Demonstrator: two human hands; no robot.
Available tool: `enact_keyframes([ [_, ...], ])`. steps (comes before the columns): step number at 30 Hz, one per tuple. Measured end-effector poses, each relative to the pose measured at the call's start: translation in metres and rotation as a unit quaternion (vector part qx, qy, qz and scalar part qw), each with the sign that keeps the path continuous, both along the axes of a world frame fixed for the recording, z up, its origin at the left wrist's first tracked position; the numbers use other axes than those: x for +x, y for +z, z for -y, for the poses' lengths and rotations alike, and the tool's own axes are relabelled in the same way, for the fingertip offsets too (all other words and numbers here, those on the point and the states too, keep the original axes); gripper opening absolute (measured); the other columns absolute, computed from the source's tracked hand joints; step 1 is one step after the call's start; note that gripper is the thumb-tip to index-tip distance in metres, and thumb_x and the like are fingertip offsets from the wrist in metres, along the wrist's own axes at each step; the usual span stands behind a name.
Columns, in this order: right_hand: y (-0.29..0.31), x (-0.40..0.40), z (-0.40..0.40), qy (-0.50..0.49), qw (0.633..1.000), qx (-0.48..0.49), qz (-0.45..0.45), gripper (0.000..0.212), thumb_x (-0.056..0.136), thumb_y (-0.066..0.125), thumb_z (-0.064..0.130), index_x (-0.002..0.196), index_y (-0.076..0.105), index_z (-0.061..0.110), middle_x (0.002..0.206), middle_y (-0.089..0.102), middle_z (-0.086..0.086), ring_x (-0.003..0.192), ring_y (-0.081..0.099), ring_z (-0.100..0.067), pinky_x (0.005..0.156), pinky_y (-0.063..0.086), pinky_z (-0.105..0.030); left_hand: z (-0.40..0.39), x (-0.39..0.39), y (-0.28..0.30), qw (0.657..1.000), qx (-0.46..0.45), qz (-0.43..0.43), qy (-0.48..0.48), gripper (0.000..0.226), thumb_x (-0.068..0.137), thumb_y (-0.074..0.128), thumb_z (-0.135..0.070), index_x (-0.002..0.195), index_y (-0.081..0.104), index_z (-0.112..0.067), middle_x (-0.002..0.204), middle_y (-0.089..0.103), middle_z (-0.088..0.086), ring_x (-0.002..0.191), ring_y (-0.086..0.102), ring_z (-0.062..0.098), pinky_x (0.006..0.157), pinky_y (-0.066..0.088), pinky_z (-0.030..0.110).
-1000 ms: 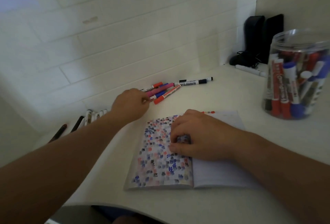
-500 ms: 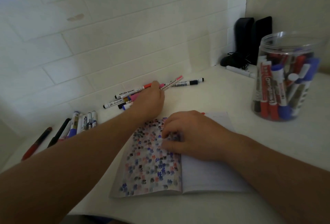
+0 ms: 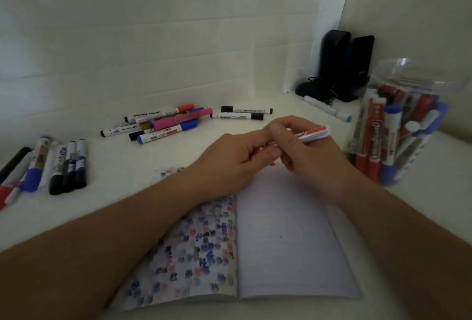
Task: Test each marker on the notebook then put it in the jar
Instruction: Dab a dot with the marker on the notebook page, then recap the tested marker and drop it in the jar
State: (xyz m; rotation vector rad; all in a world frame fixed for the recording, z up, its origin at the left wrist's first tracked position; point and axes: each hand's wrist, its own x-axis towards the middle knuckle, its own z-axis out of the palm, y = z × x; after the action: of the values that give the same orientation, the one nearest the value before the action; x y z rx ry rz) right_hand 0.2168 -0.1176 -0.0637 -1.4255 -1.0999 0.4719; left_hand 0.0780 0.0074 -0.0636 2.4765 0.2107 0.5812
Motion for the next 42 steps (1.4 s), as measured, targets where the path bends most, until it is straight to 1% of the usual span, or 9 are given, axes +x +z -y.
enact_keyframes([
  [3,-0.002,-0.001,-0.001,-0.007,1.0,-0.021,0.016,0.021,0.105,0.057,0.035,0.097,0.071,0.023,0.065,0.057,-0.011,0.06,0.05,-0.02,0.053,0.042,-0.03,-0.007,0.001,-0.002,1.0,0.02,-0.019,0.005,0.025,0.105,0.046,-0.049,0.127,0.06,-0.048,0.074,0.064,-0.027,0.062,0.057,-0.001,0.063,0.045,0.028],
  [8,-0.005,0.0,-0.004,-0.01,1.0,-0.022,-0.018,0.029,0.109,0.049,0.026,0.088,0.069,0.024,0.064,0.055,-0.002,0.056,0.047,-0.013,0.05,0.039,-0.025,-0.008,0.005,-0.005,0.999,0.032,-0.028,0.019,0.025,0.102,0.04,-0.06,0.123,0.053,-0.057,0.072,0.062,-0.018,0.065,0.057,0.0,0.063,0.045,0.028],
  [14,-0.004,-0.001,-0.006,-0.017,0.999,-0.013,-0.026,0.023,0.106,0.052,0.031,0.096,0.071,0.019,0.068,0.054,-0.007,0.055,0.044,-0.013,0.049,0.036,-0.026,-0.005,0.007,-0.01,0.995,0.085,-0.017,0.054,0.036,0.102,0.03,-0.065,0.133,0.045,-0.054,0.088,0.068,-0.016,0.078,0.062,0.004,0.07,0.052,0.034],
  [17,-0.003,-0.006,-0.005,-0.047,0.999,-0.003,-0.007,0.019,0.106,0.056,0.025,0.096,0.071,0.019,0.065,0.055,-0.009,0.056,0.044,-0.015,0.049,0.036,-0.028,-0.007,0.008,-0.012,0.993,0.104,0.011,0.053,0.035,0.103,0.029,-0.059,0.125,0.05,-0.041,0.096,0.063,-0.013,0.085,0.058,0.009,0.076,0.053,0.04],
  [21,-0.001,-0.016,-0.007,-0.049,0.991,0.044,-0.112,0.013,0.102,0.06,0.012,0.091,0.063,0.018,0.06,0.05,-0.009,0.05,0.038,-0.016,0.044,0.03,-0.026,-0.012,0.008,-0.011,0.997,0.064,0.027,0.015,0.026,0.105,0.038,-0.052,0.112,0.056,-0.034,0.084,0.061,-0.015,0.076,0.058,0.005,0.072,0.052,0.039],
  [27,0.0,-0.017,-0.008,-0.008,0.977,0.069,-0.204,0.038,0.101,0.056,0.001,0.072,0.037,0.015,0.056,0.044,-0.01,0.043,0.034,-0.014,0.042,0.025,-0.021,-0.008,0.007,-0.009,1.0,-0.006,-0.018,-0.009,0.024,0.103,0.043,-0.056,0.114,0.057,-0.04,0.086,0.067,-0.011,0.074,0.061,0.006,0.074,0.054,0.043],
  [34,0.0,-0.011,0.0,0.024,0.989,0.031,-0.141,0.027,0.088,0.072,0.026,0.077,0.05,0.014,0.063,0.05,-0.016,0.047,0.04,-0.013,0.043,0.029,-0.025,-0.012,0.002,-0.007,0.999,-0.034,-0.018,-0.029,0.02,0.098,0.053,-0.059,0.112,0.053,-0.045,0.075,0.061,-0.015,0.066,0.056,0.005,0.064,0.048,0.03],
  [38,0.012,0.002,0.009,-0.031,0.988,0.004,-0.149,0.02,0.104,0.056,0.021,0.089,0.068,0.017,0.065,0.055,-0.01,0.054,0.045,-0.019,0.046,0.03,-0.029,-0.017,-0.003,-0.005,0.997,-0.042,-0.062,-0.014,0.048,0.09,0.07,-0.045,0.123,0.035,-0.037,0.083,0.065,-0.009,0.066,0.057,0.004,0.064,0.05,0.028],
  [42,0.018,0.014,0.017,-0.046,0.978,-0.009,-0.202,0.038,0.104,0.053,0.041,0.085,0.07,0.013,0.073,0.064,-0.012,0.062,0.058,-0.016,0.052,0.047,-0.023,-0.028,-0.006,-0.004,0.996,-0.069,-0.042,0.029,0.017,0.103,0.053,-0.028,0.114,0.04,-0.029,0.099,0.066,-0.007,0.08,0.063,0.002,0.066,0.053,0.024],
])
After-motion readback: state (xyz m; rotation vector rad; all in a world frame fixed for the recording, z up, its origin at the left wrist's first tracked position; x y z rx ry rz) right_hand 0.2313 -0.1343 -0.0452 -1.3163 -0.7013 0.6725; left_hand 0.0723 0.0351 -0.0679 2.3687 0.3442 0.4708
